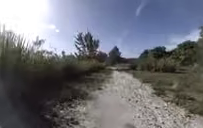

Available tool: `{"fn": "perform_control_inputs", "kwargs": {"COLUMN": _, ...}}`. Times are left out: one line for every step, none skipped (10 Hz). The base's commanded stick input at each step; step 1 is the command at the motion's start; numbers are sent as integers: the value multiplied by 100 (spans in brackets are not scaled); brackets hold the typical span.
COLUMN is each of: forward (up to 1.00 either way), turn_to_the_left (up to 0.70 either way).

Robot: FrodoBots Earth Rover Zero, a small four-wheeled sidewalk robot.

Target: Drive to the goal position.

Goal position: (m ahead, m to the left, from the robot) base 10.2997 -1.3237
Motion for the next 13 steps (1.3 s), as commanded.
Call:
{"fn": "perform_control_inputs", "kwargs": {"forward": 85, "turn_to_the_left": 0}}
{"fn": "perform_control_inputs", "kwargs": {"forward": 85, "turn_to_the_left": -24}}
{"fn": "perform_control_inputs", "kwargs": {"forward": 85, "turn_to_the_left": -34}}
{"fn": "perform_control_inputs", "kwargs": {"forward": 85, "turn_to_the_left": -34}}
{"fn": "perform_control_inputs", "kwargs": {"forward": 85, "turn_to_the_left": -7}}
{"fn": "perform_control_inputs", "kwargs": {"forward": 85, "turn_to_the_left": -33}}
{"fn": "perform_control_inputs", "kwargs": {"forward": 85, "turn_to_the_left": -18}}
{"fn": "perform_control_inputs", "kwargs": {"forward": 85, "turn_to_the_left": -32}}
{"fn": "perform_control_inputs", "kwargs": {"forward": 85, "turn_to_the_left": -34}}
{"fn": "perform_control_inputs", "kwargs": {"forward": 85, "turn_to_the_left": -23}}
{"fn": "perform_control_inputs", "kwargs": {"forward": 85, "turn_to_the_left": -30}}
{"fn": "perform_control_inputs", "kwargs": {"forward": 85, "turn_to_the_left": -10}}
{"fn": "perform_control_inputs", "kwargs": {"forward": 85, "turn_to_the_left": -3}}
